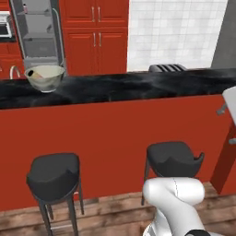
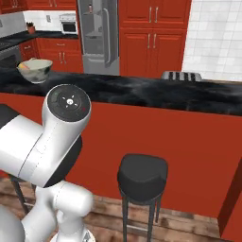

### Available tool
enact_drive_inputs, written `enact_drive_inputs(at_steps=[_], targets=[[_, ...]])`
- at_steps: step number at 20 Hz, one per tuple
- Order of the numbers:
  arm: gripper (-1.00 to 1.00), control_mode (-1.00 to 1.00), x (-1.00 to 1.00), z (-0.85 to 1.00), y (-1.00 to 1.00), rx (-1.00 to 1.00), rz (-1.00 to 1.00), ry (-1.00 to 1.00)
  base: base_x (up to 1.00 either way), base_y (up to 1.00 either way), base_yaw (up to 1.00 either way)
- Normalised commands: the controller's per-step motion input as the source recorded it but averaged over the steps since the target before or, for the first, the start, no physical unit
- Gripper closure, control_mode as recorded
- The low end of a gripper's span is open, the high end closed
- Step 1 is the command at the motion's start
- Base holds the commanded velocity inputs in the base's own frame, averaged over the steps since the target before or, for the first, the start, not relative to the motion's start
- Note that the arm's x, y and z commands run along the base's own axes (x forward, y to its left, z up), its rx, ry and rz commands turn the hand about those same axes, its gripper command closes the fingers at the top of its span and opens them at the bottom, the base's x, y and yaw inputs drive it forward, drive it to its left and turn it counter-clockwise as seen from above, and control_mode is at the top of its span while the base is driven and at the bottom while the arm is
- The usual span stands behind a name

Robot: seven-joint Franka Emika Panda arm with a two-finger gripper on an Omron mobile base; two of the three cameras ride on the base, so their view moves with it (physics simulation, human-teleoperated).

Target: Open the fridge, grab two sodas, and place both sodas inside the bowl with ice on the dining counter.

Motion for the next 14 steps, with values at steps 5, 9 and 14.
enact_drive_inputs(at_steps=[5,9,14], targets=[[-1.0,1.0,0.0,0.0,0.0,0.0,0.0,0.0,-0.01,-1.0,0.0],[-1.0,1.0,0.0,0.0,0.0,0.0,0.0,0.0,0.0,-1.0,0.0],[-1.0,1.0,0.0,0.0,0.0,0.0,0.0,0.0,0.0,-1.0,0.0]])
